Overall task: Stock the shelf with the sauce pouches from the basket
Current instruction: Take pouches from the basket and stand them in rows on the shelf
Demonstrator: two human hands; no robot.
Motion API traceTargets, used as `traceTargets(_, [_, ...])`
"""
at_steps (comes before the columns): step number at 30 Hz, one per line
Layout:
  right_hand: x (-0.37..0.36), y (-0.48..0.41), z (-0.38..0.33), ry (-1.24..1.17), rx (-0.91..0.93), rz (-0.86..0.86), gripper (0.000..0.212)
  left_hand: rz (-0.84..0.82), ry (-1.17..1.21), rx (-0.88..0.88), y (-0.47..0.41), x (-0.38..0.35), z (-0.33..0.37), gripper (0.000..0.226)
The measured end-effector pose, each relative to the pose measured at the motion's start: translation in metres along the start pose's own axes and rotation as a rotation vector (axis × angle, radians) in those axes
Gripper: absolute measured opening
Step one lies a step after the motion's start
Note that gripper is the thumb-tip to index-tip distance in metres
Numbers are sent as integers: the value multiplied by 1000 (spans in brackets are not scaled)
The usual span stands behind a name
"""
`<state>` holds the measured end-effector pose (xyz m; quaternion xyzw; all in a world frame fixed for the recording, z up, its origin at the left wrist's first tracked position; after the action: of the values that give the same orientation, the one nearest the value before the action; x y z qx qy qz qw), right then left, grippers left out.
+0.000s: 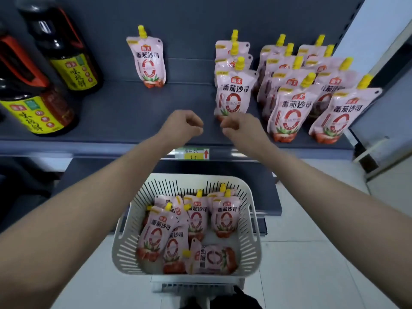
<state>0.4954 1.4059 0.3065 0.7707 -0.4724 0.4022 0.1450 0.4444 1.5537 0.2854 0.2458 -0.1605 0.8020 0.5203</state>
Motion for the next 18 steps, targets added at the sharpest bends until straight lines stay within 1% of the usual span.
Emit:
traceTargets(2, [-42, 20, 13, 71, -36, -157, 18, -134, -114, 27, 24, -15, -29, 13])
traceTargets(4, [-81, 40, 33, 78, -112, -295, 19, -257, -192, 100, 46, -30, -65, 15])
traceTargets(5, [-98, 49, 41, 75, -156, -353, 20, -294, -219, 138, 56, -35, -83, 17])
traceTargets(8, [-142, 74, 68, 142, -265, -536, 22, -319, -269, 270, 76, -43, -136, 22])
traceTargets(10, [-173, 88, 91, 263, -275, -670, 16, -324, -309, 364, 87, -46, -170, 27])
traceTargets(12, [-206, 94, 130, 372, -302, -737, 17, -314, -342, 439, 97, -51, -200, 34])
traceTargets(13, [-217, 97, 149, 393, -350, -733, 23, -304, -345, 470, 101, -54, -213, 37])
traceTargets(15, [-217, 106, 163, 407, -424, -684, 39, -307, -336, 522, 109, -62, -236, 44])
traceTargets(16, [-218, 113, 169, 424, -466, -697, 43, -316, -317, 538, 112, -67, -249, 47])
traceTargets(18, [-218, 119, 180, 419, -507, -646, 44, -334, -307, 559, 117, -79, -271, 50])
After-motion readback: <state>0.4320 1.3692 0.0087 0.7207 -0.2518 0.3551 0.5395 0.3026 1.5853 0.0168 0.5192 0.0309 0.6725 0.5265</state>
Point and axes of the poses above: each hand's wrist, its own y-axis away from the middle knuckle, its own x-axis out of the back of the hand, z = x × y, the point moved 9 cm from there along -y, towards the middle knuckle, and after that the axes turned 2 degrees about z, right-handed, at the moved point
